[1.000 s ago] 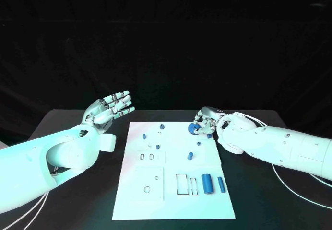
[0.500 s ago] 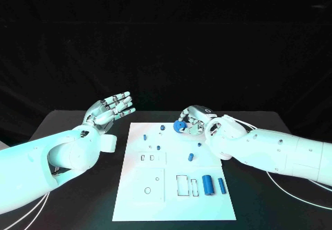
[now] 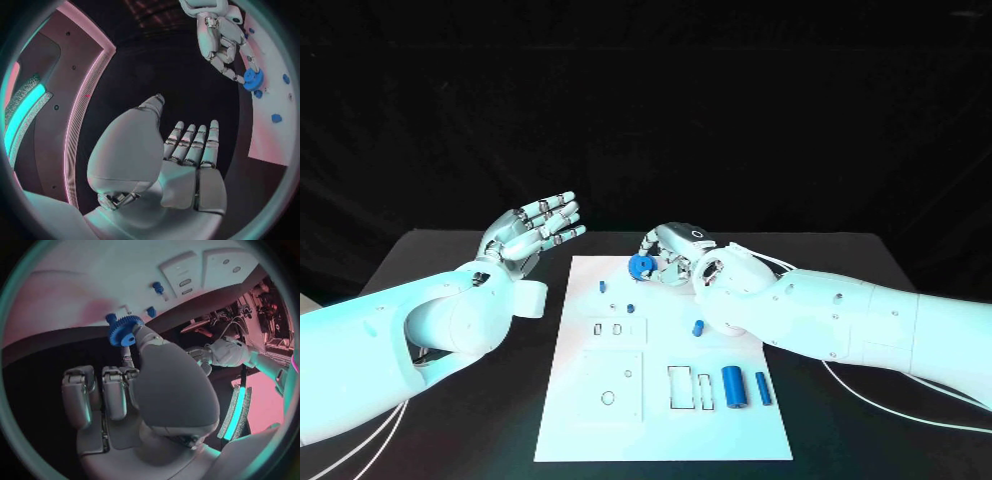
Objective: Assemble the parts on the task board
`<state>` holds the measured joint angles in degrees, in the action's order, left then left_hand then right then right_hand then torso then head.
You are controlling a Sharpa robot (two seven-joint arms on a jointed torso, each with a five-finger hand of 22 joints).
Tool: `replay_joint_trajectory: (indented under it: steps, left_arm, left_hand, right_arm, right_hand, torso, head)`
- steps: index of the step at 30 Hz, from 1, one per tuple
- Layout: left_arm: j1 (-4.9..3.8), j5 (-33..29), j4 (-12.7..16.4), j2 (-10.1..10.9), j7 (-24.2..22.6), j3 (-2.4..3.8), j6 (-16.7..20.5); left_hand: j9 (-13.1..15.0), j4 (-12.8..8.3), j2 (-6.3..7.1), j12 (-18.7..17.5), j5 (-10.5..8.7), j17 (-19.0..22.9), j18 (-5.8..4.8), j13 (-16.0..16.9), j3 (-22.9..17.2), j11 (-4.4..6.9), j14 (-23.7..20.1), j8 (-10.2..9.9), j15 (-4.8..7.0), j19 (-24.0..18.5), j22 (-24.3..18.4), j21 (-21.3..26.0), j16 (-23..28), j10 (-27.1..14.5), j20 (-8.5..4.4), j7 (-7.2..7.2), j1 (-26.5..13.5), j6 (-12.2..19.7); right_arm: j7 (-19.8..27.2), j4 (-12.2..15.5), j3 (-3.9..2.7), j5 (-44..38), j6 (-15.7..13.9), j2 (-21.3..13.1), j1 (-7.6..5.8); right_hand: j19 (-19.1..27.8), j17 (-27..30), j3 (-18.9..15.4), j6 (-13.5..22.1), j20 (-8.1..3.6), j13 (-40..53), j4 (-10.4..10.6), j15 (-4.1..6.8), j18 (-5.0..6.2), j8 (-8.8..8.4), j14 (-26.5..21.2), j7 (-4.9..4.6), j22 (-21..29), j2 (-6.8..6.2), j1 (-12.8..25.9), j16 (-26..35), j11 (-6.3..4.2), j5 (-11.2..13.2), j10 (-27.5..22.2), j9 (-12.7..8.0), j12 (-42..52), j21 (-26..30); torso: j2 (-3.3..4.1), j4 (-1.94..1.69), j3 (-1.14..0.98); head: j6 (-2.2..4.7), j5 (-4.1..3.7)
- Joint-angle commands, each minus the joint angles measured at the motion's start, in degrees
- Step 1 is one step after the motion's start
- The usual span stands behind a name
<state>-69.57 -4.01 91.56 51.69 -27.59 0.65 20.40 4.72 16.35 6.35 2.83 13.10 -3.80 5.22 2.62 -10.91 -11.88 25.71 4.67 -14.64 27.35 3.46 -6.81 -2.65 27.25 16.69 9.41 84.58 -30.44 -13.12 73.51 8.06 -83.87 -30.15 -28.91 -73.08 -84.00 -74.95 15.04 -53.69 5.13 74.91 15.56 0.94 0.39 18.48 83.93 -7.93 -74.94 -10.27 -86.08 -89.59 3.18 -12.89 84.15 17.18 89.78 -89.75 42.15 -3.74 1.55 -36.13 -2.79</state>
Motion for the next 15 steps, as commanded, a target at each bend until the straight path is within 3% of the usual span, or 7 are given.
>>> replay_joint_trajectory:
  steps: [1, 15]
  left_arm:
    - [-0.06, 0.1, -0.1, -0.3, -0.3, 0.05, -1.1]
    - [-0.06, 0.1, -0.3, -0.5, -0.2, 0.04, -1.1]
  left_hand:
    - [0.0, -0.1, -0.09, -0.4, -0.18, 0.1, 0.22, -0.1, 0.3, 0.11, 0.1, 0.1, -0.01, 0.4, 0.1, -0.2, -0.1, -0.4, 0.0, 4.43, 0.3, -0.5]
    - [0.0, -0.1, -0.12, -0.4, -0.22, 0.1, 0.22, -0.1, 0.3, 0.06, -0.1, 0.1, 0.09, 0.4, 0.1, -0.2, 0.0, -0.3, 0.0, 4.45, 0.4, -0.5]
  right_arm:
    - [0.2, -1.4, 0.09, -1.2, 2.2, 1.2, 0.44]
    - [0.4, -4.8, 0.19, -1.3, 5.7, 4.3, 1.51]
  right_hand:
    - [-6.0, -14.1, 0.4, -0.5, -0.23, 15.1, 0.1, 0.27, -0.39, -0.28, 5.9, 0.36, -15.1, -0.03, 0.4, -0.2, -0.27, 0.0, 5.9, 0.0, 0.2, -0.3]
    - [-6.0, -14.0, 0.8, -0.2, -0.17, 15.1, 0.1, 0.16, -0.39, -0.72, 5.8, 0.21, -15.1, -0.3, 0.9, -0.2, -0.14, 0.4, 5.9, -0.2, 0.2, -0.3]
  torso:
    - [0.0, -0.14, -0.03]
    - [0.04, 0.11, -0.11]
  head:
    - [-0.09, -0.04]
    - [-0.4, 0.32]
